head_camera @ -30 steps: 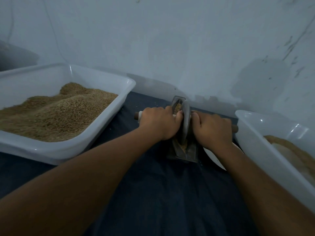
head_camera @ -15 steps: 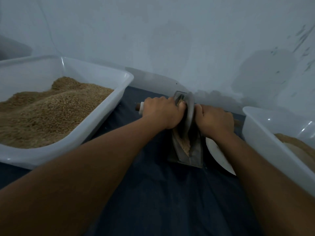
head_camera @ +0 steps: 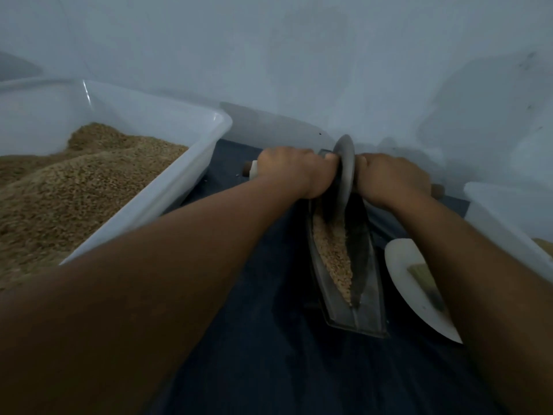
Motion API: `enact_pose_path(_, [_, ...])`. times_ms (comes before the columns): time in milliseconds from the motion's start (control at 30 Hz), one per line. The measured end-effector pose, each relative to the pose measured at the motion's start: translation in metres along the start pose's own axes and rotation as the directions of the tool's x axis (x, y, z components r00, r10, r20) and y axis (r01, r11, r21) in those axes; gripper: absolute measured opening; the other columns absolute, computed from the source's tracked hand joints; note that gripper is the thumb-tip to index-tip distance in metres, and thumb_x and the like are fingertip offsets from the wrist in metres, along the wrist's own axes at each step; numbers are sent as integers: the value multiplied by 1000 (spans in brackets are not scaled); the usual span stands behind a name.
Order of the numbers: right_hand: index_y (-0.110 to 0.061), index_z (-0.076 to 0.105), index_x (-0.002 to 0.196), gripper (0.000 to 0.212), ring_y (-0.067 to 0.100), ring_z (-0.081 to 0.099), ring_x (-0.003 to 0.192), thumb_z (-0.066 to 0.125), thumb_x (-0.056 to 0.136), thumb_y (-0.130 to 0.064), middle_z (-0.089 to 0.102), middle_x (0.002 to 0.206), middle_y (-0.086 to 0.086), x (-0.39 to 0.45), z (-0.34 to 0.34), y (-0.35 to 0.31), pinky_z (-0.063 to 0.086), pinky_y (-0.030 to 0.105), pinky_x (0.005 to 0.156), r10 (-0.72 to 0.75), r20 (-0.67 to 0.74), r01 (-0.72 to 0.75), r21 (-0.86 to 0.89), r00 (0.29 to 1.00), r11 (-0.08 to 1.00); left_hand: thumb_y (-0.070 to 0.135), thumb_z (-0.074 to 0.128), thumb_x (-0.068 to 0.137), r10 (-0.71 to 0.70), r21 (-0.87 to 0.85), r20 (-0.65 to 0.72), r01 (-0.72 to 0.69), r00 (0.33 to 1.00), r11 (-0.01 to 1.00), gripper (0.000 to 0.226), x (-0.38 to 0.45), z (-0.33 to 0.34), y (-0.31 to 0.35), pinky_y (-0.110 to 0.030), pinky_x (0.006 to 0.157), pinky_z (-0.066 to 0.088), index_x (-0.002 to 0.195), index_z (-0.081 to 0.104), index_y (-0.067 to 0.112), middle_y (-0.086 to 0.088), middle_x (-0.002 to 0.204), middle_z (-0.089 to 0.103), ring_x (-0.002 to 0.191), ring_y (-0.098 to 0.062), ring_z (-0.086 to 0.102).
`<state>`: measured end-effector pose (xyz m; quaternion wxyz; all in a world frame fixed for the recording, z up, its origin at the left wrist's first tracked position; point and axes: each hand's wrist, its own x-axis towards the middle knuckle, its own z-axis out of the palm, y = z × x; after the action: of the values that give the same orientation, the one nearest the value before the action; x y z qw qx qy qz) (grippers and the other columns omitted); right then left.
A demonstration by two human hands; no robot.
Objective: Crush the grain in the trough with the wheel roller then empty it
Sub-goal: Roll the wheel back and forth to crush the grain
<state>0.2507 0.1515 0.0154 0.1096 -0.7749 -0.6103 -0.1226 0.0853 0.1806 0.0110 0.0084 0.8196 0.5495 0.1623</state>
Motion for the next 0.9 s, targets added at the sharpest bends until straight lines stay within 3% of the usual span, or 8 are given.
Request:
enact_pose_path(200, [-27,56,123,35,37,59,106,33,101,-40,61,129,11,4,11,18,50,49,88,-71,151,70,12,986,997,46,15,98,54,143,13,-55,998,988,58,6,-10,20,-43,83,36,127,60,24,-4,132,61,117,-30,56])
enact_pose_path(267, [-25,56,123,36,39,58,107,33,101,-41,61,129,12,-3,10,20,49,48,86,-47,154,42,37,987,998,42,17,99,74,182,5,-74,997,980,53,0,-11,23,-42,81,35,125,61,27,-2,129,62,115,-29,57])
enact_pose_path(367, [-23,55,115,32,35,58,98,30,103,-37,62,123,11,-16,8,19,40,41,74,-60,114,59,12,992,998,45,17,100,35,144,-21,-32,999,989,54,-9,-12,23,-39,76,32,112,65,25,-4,120,66,103,-27,59])
enact_pose_path(467, [-21,58,112,38,37,59,102,25,104,-38,64,121,11,-30,4,15,36,39,74,-50,74,47,32,996,998,49,15,100,-6,97,-54,11,999,995,49,-22,-10,23,-38,71,30,95,59,25,-5,105,67,78,-24,47])
enact_pose_path(567, [-25,56,91,44,30,55,86,17,102,-44,66,110,10,-44,1,11,35,38,72,-9,46,6,57,999,998,47,19,100,9,66,-76,-4,997,998,43,-37,-12,21,-40,71,32,87,53,24,-2,81,56,69,-22,41])
enact_pose_path(667, [-29,51,83,46,28,52,81,12,97,-49,67,102,9,-60,-6,5,36,39,74,2,-6,-2,73,1000,997,51,18,98,-8,28,-69,10,998,1000,45,-50,-13,17,-39,70,30,84,50,22,-7,92,64,66,-23,42])
enact_pose_path(900, [-26,49,73,49,30,58,80,11,96,-48,69,90,8,-93,-21,-6,37,37,73,-101,-151,96,-39,983,995,62,12,96,-18,5,-36,18,999,1000,64,-82,-13,6,-40,73,31,111,56,18,-13,109,66,89,-31,57])
